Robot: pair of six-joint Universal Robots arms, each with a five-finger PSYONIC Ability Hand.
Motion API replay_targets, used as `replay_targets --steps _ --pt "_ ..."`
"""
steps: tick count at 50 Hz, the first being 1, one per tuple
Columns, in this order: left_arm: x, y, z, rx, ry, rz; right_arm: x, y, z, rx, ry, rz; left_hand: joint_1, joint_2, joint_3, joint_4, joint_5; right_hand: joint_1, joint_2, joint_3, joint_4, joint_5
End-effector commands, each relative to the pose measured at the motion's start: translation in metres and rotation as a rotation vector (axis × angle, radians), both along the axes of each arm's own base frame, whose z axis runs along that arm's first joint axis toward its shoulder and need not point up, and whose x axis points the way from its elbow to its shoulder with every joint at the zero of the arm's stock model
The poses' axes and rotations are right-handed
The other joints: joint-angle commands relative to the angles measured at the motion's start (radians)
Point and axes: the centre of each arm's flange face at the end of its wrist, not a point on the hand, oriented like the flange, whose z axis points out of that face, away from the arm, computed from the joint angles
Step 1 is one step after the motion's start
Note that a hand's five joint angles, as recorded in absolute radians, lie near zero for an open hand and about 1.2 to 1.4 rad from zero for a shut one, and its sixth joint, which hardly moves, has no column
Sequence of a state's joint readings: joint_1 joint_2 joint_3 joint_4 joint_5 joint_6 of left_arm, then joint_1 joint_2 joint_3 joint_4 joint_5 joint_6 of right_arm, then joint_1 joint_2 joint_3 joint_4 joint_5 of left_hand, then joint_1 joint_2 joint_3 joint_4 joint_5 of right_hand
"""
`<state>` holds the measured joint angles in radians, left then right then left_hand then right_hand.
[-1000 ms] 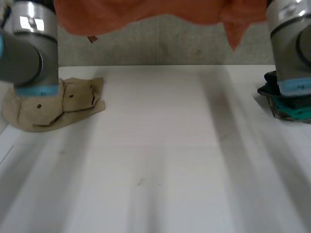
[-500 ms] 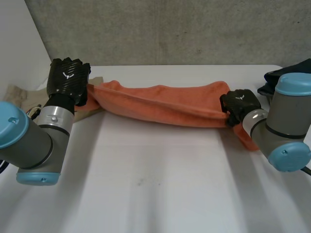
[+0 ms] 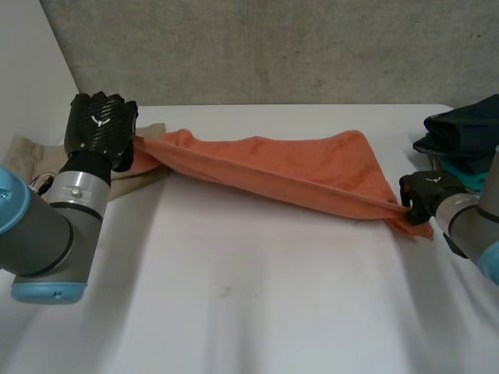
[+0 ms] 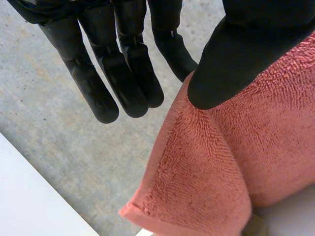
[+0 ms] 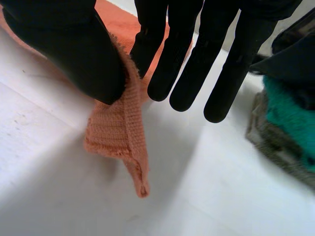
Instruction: Fold the laundry.
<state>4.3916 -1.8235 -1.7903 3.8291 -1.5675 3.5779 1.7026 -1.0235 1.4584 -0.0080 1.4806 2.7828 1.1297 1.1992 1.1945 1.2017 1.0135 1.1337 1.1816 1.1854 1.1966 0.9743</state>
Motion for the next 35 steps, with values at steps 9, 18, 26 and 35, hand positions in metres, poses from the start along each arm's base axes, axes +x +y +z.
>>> replay_targets --steps 9,18,26,35 --pt "0.037 0.105 0.000 0.466 -0.346 -0.005 -0.021 0.094 0.072 0.123 0.580 0.313 0.267 0.197 0.202 0.195 0.208 0.263 0.215 0.211 0.200 0.247" --pt "0.053 0.138 -0.020 0.592 -0.556 -0.029 -0.032 0.115 0.067 0.195 0.614 0.371 0.267 0.197 0.202 0.195 0.208 0.263 0.215 0.211 0.200 0.247" --pt "0.028 0.061 -0.045 0.401 -0.517 -0.047 -0.025 0.063 0.027 0.162 0.656 0.324 0.267 0.197 0.202 0.195 0.208 0.263 0.215 0.211 0.200 0.247" --pt "-0.007 -0.048 0.028 -0.024 -0.422 0.032 0.029 -0.022 0.135 -0.440 0.469 0.102 0.267 0.197 0.202 0.195 0.208 0.263 0.215 0.211 0.200 0.247"
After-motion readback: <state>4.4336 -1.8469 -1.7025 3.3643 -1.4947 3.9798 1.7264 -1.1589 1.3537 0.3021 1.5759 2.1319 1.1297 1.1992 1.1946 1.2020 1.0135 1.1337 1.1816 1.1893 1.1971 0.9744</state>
